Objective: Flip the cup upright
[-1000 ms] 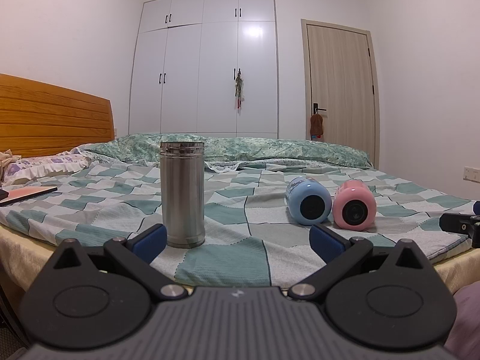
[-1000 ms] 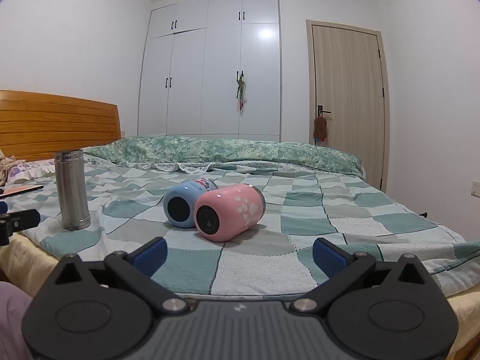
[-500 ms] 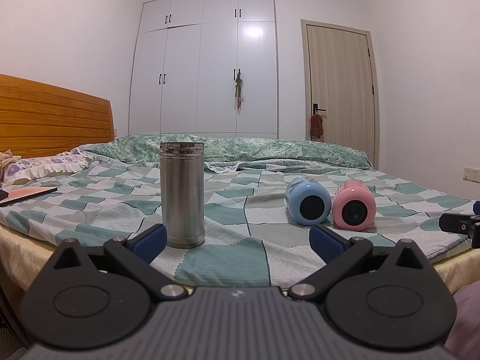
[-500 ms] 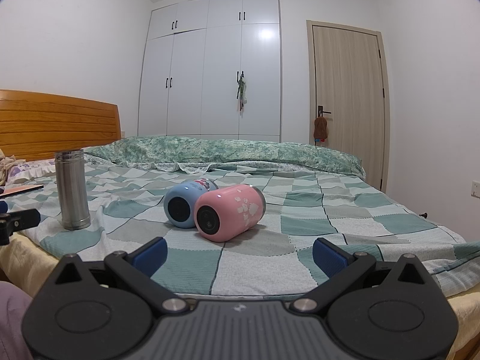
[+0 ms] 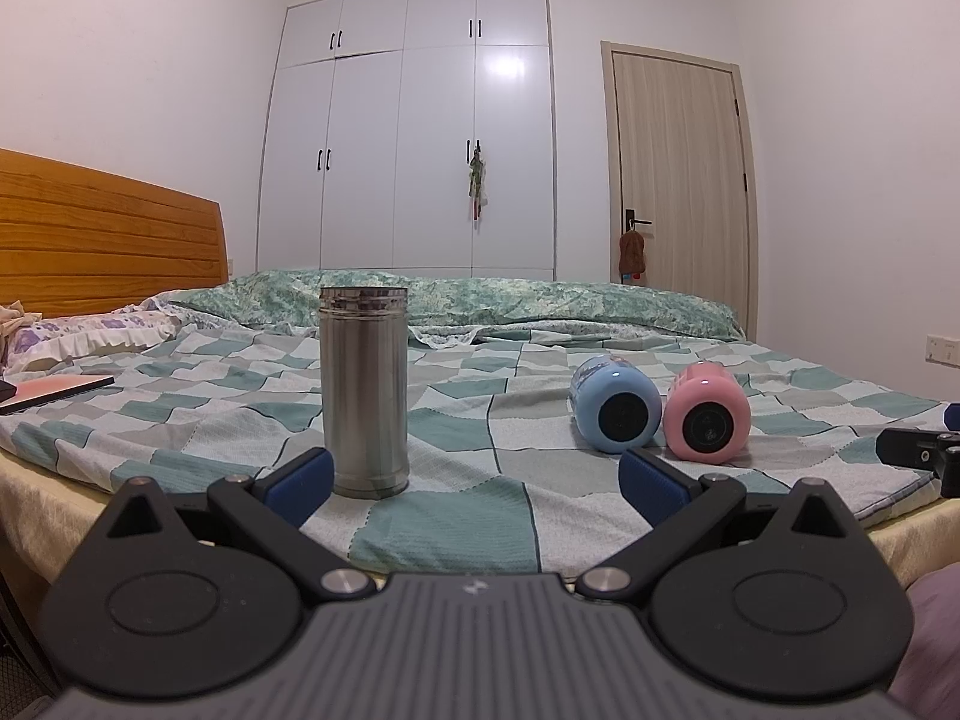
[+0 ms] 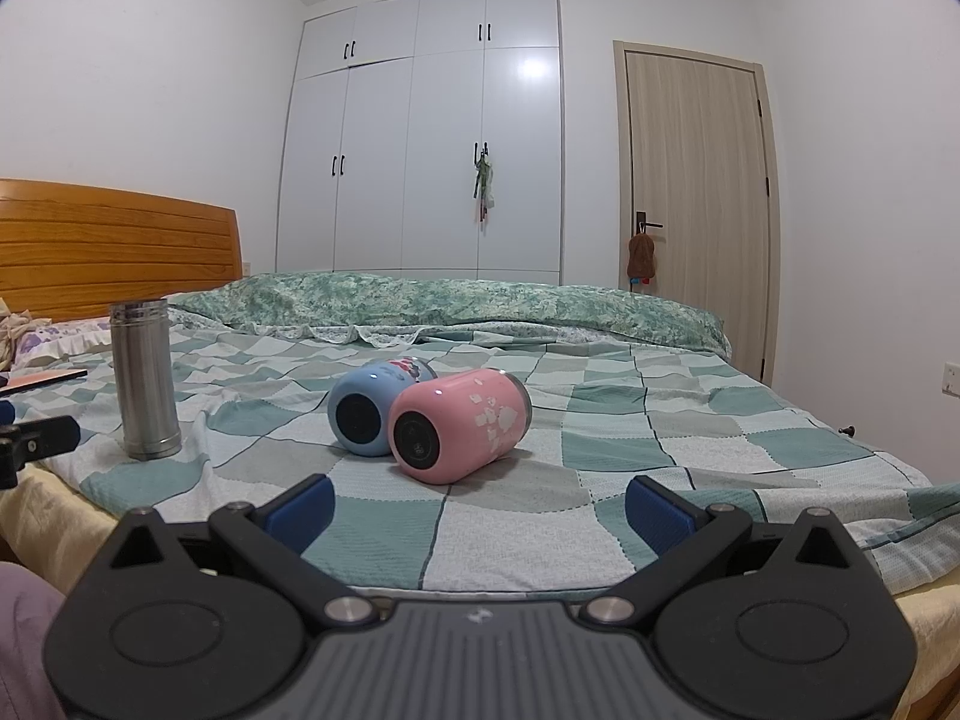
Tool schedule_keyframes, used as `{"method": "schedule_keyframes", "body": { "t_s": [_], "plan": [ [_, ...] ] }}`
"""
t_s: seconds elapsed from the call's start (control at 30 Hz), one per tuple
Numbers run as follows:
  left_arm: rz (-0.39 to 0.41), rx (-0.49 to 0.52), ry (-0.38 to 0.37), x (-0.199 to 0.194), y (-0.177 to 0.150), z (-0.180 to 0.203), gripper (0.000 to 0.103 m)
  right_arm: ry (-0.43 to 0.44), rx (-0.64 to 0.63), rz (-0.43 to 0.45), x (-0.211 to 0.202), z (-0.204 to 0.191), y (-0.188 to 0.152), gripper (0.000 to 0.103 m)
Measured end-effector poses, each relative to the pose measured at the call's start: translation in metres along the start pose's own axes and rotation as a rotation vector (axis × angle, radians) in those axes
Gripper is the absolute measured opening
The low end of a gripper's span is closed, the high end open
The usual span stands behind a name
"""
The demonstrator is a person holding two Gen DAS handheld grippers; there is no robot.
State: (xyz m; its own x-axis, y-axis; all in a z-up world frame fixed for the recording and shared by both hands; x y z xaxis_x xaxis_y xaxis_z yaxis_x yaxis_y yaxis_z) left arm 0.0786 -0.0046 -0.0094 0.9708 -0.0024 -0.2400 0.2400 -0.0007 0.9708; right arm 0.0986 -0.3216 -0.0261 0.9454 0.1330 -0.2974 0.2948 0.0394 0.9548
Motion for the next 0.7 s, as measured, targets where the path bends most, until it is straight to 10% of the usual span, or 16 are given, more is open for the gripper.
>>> {"method": "schedule_keyframes", "body": {
  "t_s": [0.7],
  "plan": [
    [0.001, 0.000, -0.001, 0.0008, -0.0005, -0.0016, 0.103, 0.000, -0.001, 0.000, -0.0005, 0.0004, -0.0001, 0.103]
  ]
}}
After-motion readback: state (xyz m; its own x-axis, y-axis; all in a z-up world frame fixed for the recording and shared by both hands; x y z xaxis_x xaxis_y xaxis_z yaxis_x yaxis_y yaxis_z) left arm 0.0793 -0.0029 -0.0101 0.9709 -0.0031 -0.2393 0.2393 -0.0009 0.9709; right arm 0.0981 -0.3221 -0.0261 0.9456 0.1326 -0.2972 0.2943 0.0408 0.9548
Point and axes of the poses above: each gripper's, at about its wrist camera, not at the fingertips, and x roughly the way its jaws point, z to its right, y to its top, the point moved 8 cm from there along x, roughly the way its jaws point, and after that the axes turned 6 degrees about -z, right-handed, at the moved point
